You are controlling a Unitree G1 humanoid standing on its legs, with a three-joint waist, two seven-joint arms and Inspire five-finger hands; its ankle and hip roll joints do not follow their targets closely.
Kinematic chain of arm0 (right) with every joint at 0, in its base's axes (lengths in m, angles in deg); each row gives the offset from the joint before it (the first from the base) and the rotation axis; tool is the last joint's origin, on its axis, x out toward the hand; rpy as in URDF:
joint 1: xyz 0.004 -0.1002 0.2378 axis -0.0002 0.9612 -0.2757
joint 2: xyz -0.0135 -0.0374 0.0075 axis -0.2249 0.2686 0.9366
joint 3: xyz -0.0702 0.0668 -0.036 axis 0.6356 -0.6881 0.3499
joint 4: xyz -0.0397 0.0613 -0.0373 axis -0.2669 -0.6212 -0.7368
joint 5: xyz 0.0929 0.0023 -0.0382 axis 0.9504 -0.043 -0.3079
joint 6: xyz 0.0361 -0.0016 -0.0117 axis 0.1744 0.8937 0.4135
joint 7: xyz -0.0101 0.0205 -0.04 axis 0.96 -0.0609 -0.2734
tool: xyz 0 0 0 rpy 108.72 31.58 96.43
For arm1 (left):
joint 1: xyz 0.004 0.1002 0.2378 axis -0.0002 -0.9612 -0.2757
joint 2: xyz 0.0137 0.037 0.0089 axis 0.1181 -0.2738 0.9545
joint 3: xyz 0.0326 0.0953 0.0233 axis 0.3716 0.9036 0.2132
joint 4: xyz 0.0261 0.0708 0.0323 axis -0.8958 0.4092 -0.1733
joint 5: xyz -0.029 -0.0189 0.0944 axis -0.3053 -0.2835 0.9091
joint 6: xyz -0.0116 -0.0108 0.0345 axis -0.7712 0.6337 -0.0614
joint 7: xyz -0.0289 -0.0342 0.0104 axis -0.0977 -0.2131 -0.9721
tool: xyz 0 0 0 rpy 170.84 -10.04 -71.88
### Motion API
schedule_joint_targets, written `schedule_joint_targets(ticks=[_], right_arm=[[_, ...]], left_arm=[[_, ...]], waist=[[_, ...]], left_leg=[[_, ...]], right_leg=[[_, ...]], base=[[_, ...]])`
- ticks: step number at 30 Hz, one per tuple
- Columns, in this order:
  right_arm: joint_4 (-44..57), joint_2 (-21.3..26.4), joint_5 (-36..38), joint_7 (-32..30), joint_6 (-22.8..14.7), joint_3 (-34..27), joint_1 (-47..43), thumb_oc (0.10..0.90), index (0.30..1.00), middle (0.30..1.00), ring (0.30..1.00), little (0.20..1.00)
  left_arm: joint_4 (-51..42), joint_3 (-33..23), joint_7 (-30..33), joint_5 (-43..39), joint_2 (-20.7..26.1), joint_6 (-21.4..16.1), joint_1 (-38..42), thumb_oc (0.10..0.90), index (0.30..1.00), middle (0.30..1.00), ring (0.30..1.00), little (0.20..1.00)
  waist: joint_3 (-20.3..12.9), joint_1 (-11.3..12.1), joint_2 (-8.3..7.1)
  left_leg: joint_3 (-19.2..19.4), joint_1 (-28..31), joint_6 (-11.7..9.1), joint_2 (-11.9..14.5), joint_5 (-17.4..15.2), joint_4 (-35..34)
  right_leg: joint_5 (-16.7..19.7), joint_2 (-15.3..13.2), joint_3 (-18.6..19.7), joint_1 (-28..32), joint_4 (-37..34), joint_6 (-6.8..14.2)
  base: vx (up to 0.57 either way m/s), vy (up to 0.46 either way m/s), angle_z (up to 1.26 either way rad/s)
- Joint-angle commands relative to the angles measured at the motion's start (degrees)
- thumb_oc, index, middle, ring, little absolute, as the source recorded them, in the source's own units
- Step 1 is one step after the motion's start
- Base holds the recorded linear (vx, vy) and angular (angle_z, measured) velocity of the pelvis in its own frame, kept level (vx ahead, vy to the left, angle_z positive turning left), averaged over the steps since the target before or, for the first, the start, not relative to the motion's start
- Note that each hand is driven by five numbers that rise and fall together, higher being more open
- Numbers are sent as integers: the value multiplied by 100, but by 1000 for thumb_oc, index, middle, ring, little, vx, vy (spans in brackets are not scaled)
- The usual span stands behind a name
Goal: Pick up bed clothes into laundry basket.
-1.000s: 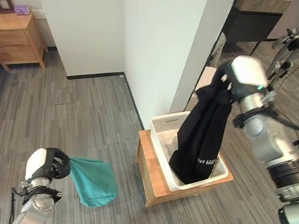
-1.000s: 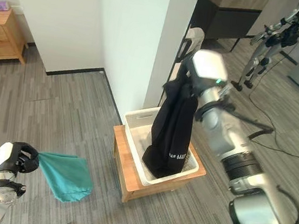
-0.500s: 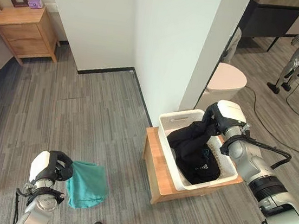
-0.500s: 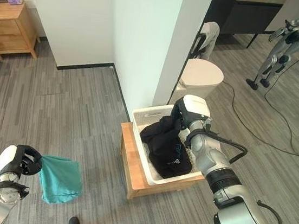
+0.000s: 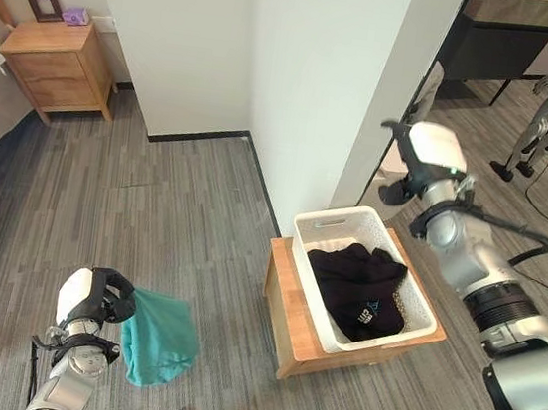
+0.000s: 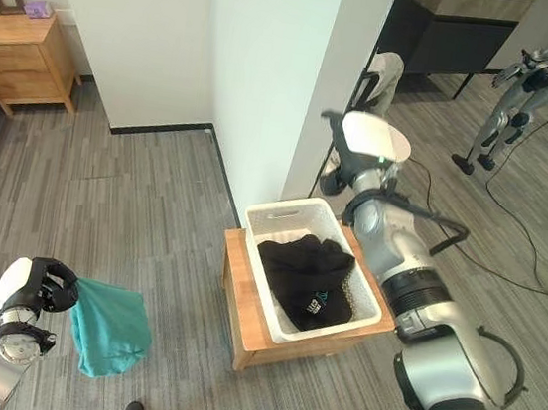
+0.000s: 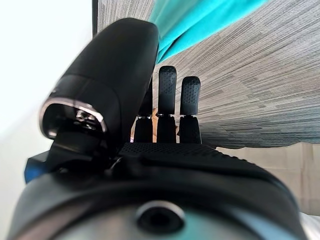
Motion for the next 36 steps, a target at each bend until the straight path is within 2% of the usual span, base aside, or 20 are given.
schedule_joint_targets(ticks=[1, 3, 5, 7, 8, 9, 10, 11, 14, 17, 18, 19, 20, 21, 23, 24, 25, 29, 31, 36], right_arm=[[149, 421, 401, -360, -169, -91, -1004, 800, 900, 900, 900, 900], [641, 1030, 795, -326, -274, -249, -1144, 800, 900, 900, 900, 900], [904, 1223, 877, -317, -305, -360, -1034, 800, 900, 900, 900, 900], [1656, 1935, 1206, -479, -495, -914, -558, 800, 900, 900, 900, 900], [1676, 1939, 1202, -475, -490, -956, -514, 800, 900, 900, 900, 900], [2338, 2182, 1373, -691, -614, -1826, 491, 800, 900, 900, 900, 900], [2382, 2179, 1365, -681, -606, -1925, 597, 800, 900, 900, 900, 900], [2887, 1764, 1566, -1132, -820, -3440, 2249, 800, 900, 900, 900, 900], [3268, 236, 1611, -1432, -1074, -5449, 4803, 800, 900, 900, 900, 900], [2404, -550, 1448, -1398, -942, -5631, 5885, 800, 900, 900, 900, 900], [2402, -566, 1444, -1401, -956, -5628, 5904, 800, 900, 900, 900, 900], [1475, -978, 1721, -1389, -842, -5726, 6419, 800, 900, 900, 900, 900], [1466, -978, 1724, -1390, -851, -5723, 6418, 800, 900, 900, 900, 900], [474, -1206, 1972, -1359, -747, -5672, 6700, 800, 900, 900, 900, 900], [400, -1180, 1990, -1366, -795, -5649, 6660, 800, 900, 900, 900, 900], [-1146, -1178, 1838, -1096, -563, -5015, 6727, 800, 900, 900, 900, 900], [-1557, -1135, 1744, -1007, -554, -4773, 6647, 800, 900, 900, 900, 900], [-2600, -1254, 1649, -737, -535, -4140, 6508, 800, 900, 900, 900, 900], [-3664, -1583, 1922, -472, -457, -3702, 6311, 800, 900, 900, 900, 900], [-4193, -1803, 1842, -273, -402, -3291, 6163, 800, 900, 900, 900, 900]], left_arm=[[-144, 61, 275, -57, 778, -416, 647, 400, 300, 300, 300, 300], [-95, -89, 232, -144, 820, -423, 487, 400, 300, 300, 300, 300], [-95, -159, 228, -167, 814, -411, 429, 400, 300, 300, 300, 300], [-137, -443, 264, -214, 814, -388, 238, 400, 300, 300, 300, 300], [-139, -432, 264, -214, 825, -386, 241, 400, 300, 300, 300, 300], [-296, -707, 349, -221, 761, -357, 136, 400, 300, 300, 300, 300], [-301, -683, 348, -222, 788, -354, 141, 400, 300, 300, 300, 300], [-798, -1101, 479, -100, 600, -357, -69, 400, 300, 300, 300, 300], [-1757, -1599, 674, 77, 578, -457, -374, 400, 300, 300, 300, 300], [-2441, -2099, 960, 192, 570, -584, -479, 400, 300, 300, 300, 300], [-2466, -2102, 956, 195, 576, -578, -508, 400, 300, 300, 300, 300], [-2818, -2442, 1166, 231, 655, -625, -432, 400, 300, 300, 300, 300], [-2823, -2444, 1164, 231, 656, -622, -438, 400, 300, 300, 300, 300], [-3064, -2637, 1330, 262, 754, -678, -205, 400, 300, 300, 300, 300], [-3066, -2646, 1329, 261, 755, -675, -205, 400, 300, 300, 300, 300], [-3271, -2492, 1331, 220, 987, -773, 346, 400, 300, 300, 300, 300], [-3330, -2432, 1299, 201, 1066, -817, 526, 400, 300, 300, 300, 300], [-3586, -2065, 1183, 197, 1185, -952, 1026, 400, 300, 300, 300, 300], [-3919, -1497, 975, 147, 1083, -1100, 1529, 400, 300, 300, 300, 300], [-3969, -1136, 841, 44, 956, -1150, 1893, 400, 300, 300, 300, 300]], waist=[[-451, -37, -290], [-519, -162, -335], [-500, -189, -335], [-524, -339, -323], [-528, -328, -334], [-519, -497, -260], [-526, -473, -286], [-484, -717, -122], [-480, -787, -92], [-447, -944, -32], [-462, -934, -44], [-456, -1081, -10], [-459, -1078, -13], [-459, -1197, 17], [-457, -1200, 15], [-453, -1314, 70], [-438, -1348, 80], [-424, -1453, 119], [-437, -1539, 186], [-431, -1566, 222]], left_leg=[[152, 167, -45, 138, -476, 4], [130, 298, -91, 141, -609, 14], [264, 304, -47, 135, -519, 5], [347, 376, -49, 127, -547, 5], [347, 371, -47, 126, -542, 5], [397, 400, -35, 127, -563, 5], [397, 400, -35, 127, -563, 5], [431, 429, 4, 113, -613, 5], [427, 442, 68, 88, -678, 19], [522, 482, 104, 67, -693, 22], [530, 487, 103, 67, -696, 23], [592, 516, 110, 54, -718, 21], [595, 516, 111, 52, -718, 21], [627, 526, 105, 44, -719, 22], [631, 524, 105, 42, -719, 22], [656, 535, 95, 42, -709, 18], [674, 545, 92, 47, -706, 17], [727, 625, 83, 36, -720, 17], [751, 705, 67, 24, -725, 18], [781, 771, 60, 12, -733, 19]], right_leg=[[-588, -310, 93, 149, 64, 150], [-665, -303, 250, 196, 71, 203], [-570, -309, 168, 170, 64, 174], [-546, -319, 204, 166, 64, 204], [-541, -320, 206, 161, 64, 203], [-531, -330, 247, 141, 64, 219], [-531, -331, 247, 141, 64, 219], [-533, -355, 281, 117, 78, 238], [-529, -391, 322, 71, 90, 267], [-485, -410, 451, -38, 101, 280], [-484, -409, 459, -39, 99, 281], [-466, -398, 528, -95, 102, 283], [-465, -399, 532, -98, 102, 283], [-451, -392, 570, -134, 106, 290], [-451, -394, 574, -140, 106, 290], [-431, -378, 631, -175, 118, 279], [-433, -374, 656, -179, 119, 274], [-448, -369, 730, -155, 113, 271], [-469, -352, 784, -120, 105, 273], [-484, -348, 813, -82, 96, 275]], base=[[-49, 22, -6], [56, 24, -9], [-22, 17, -22], [2, 16, -19], [-16, 31, -27], [-22, 28, -29], [-27, 66, -32], [-13, 51, -13], [-14, 26, -4], [-19, 12, -21], [-18, 7, -26], [-10, 2, -25], [-20, -4, -13], [-8, -5, -19], [-20, -1, -24], [-36, 10, -17], [-35, 9, -16], [-9, 13, -13], [9, 10, -14], [7, 5, -12]])
